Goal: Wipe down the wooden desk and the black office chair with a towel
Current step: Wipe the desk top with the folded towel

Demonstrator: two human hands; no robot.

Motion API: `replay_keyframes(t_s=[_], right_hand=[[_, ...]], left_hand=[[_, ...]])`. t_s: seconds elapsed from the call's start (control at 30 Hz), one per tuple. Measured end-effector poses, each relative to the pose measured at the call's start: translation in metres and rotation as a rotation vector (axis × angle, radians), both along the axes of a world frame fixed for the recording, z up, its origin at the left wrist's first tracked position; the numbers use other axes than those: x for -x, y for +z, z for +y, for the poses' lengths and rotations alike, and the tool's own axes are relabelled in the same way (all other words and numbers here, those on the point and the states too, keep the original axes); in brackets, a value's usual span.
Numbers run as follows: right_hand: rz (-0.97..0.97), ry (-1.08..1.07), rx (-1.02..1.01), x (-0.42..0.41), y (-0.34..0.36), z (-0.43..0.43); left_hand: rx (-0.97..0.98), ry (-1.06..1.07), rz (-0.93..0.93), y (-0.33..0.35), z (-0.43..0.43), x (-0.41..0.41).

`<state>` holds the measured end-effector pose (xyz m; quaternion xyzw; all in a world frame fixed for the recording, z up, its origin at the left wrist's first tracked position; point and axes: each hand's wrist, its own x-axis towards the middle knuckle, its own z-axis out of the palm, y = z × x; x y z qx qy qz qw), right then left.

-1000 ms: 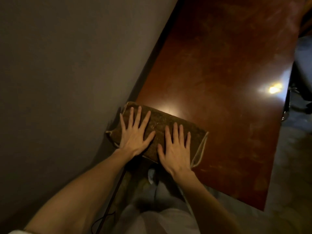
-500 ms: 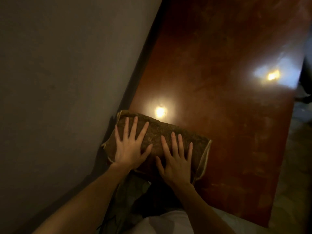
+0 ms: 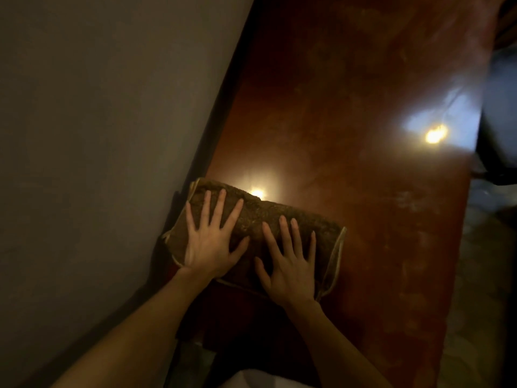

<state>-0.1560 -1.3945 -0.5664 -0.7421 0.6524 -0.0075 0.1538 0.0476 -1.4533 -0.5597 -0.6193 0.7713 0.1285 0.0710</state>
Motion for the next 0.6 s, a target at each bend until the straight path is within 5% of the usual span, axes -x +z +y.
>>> replay_keyframes(t_s=[0.6], right_hand=[[0.052, 0.056, 0.040, 0.050, -0.002, -0.157]], left_hand=[[0.065, 0.038, 0.011, -0.006, -0.144, 0.048]])
